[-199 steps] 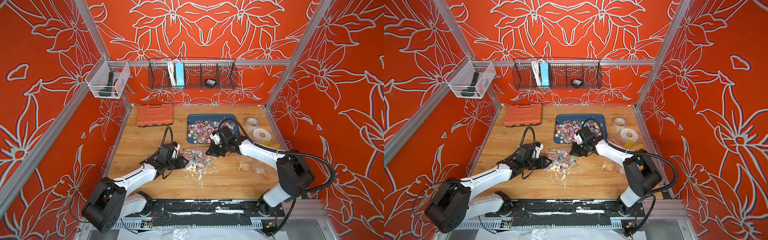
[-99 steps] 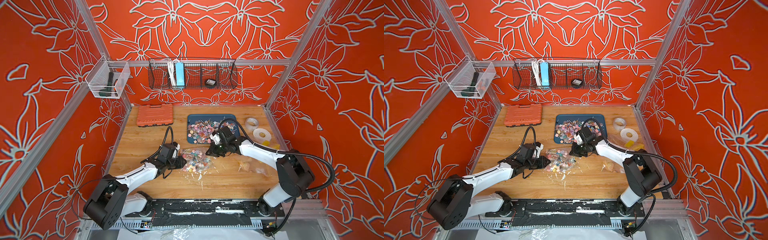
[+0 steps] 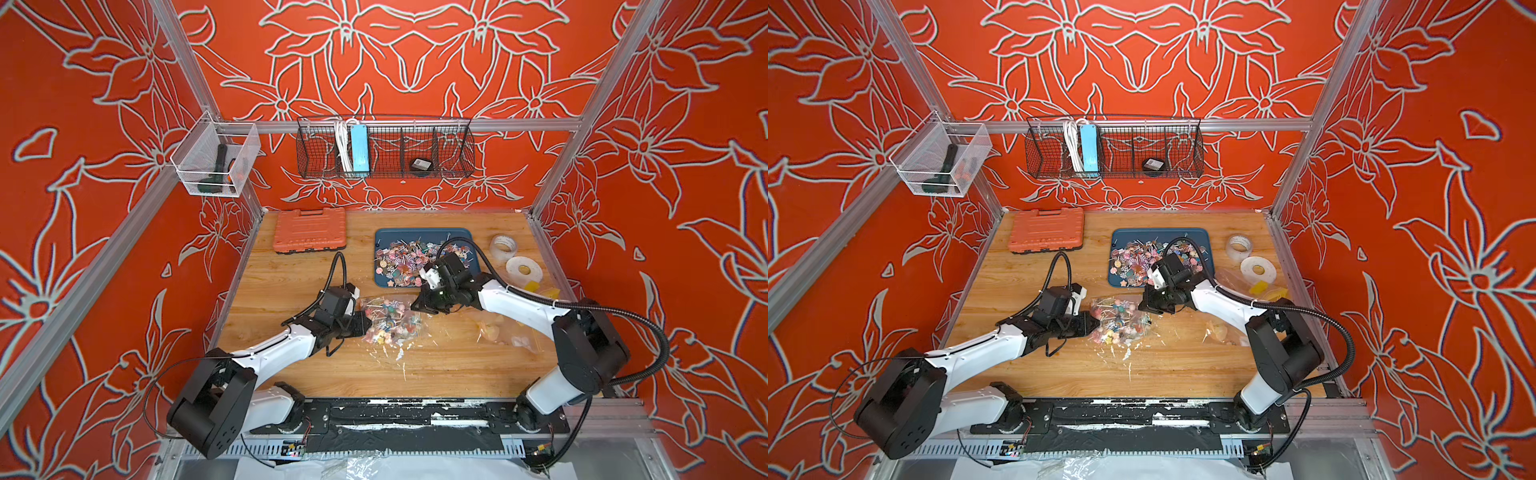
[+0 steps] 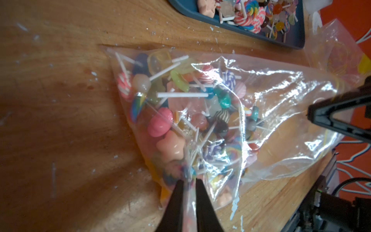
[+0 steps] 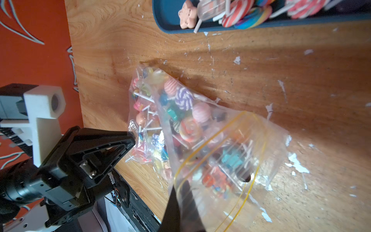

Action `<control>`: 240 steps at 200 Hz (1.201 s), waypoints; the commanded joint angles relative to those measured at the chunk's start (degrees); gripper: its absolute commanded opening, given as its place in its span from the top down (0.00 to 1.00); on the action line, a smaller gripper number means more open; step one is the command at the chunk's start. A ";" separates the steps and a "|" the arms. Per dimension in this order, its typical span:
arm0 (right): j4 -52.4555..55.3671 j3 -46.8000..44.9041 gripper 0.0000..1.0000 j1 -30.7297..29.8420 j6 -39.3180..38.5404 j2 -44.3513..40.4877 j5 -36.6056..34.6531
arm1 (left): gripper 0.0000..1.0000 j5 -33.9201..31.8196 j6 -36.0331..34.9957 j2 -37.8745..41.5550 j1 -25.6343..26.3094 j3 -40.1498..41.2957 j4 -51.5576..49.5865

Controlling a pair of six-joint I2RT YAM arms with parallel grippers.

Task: Pour candies out of the ziploc bag
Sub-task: Pick up the ziploc bag from the center of the board.

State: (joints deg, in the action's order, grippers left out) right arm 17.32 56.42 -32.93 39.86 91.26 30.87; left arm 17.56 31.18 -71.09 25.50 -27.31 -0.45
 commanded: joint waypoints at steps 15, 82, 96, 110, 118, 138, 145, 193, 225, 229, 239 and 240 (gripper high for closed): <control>0.08 -0.74 1.00 0.34 -0.11 -0.56 0.42 | 0.78 -1.10 -0.80 -0.37 -0.01 -1.08 0.03; 0.11 -0.58 1.00 0.33 -0.15 -0.55 0.58 | 0.88 -2.47 -0.91 -0.75 -0.01 -0.90 0.27; 0.12 -0.53 1.00 0.39 -0.13 -0.56 0.60 | 0.90 -2.46 -0.91 -1.10 -0.01 -0.90 0.52; 0.26 -0.44 1.00 0.38 -0.19 -0.54 0.66 | 0.90 -2.27 -0.93 -1.71 -0.01 -0.90 0.95; 0.29 -0.37 1.00 0.39 -0.14 -0.51 0.69 | 0.90 -2.10 -0.87 -2.08 -0.01 -0.90 1.21; 0.50 -0.26 1.00 0.38 -0.27 -0.56 0.68 | 0.88 -1.74 -0.81 -2.91 -0.01 -0.90 1.67; 0.52 -0.24 1.00 0.40 -0.25 -0.66 0.68 | 0.87 -1.74 -0.88 -3.07 -0.01 -0.90 1.68; 0.57 -0.16 1.00 0.37 -0.35 -0.74 0.73 | 0.84 -2.12 -1.12 -3.33 -0.01 -1.18 1.41; 0.57 -0.17 1.00 0.36 -0.34 -0.79 0.68 | 0.87 -1.92 -1.34 -4.13 -0.01 -1.21 1.67; 0.57 -0.17 1.00 0.36 -0.40 -0.74 0.68 | 0.87 -1.81 -1.34 -4.21 -0.01 -1.14 1.80; 0.54 -0.17 1.00 0.38 -0.40 -0.82 0.68 | 0.89 -1.48 -1.26 -4.56 -0.01 -1.08 2.07; 0.57 -0.13 1.00 0.40 -0.40 -0.78 0.68 | 0.90 -1.48 -1.28 -4.62 -0.01 -1.03 2.09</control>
State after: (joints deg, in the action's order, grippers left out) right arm 17.32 56.27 -32.93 39.83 91.26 30.92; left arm 15.68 30.72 -74.19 25.50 -27.55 1.15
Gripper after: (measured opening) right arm 0.050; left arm 0.126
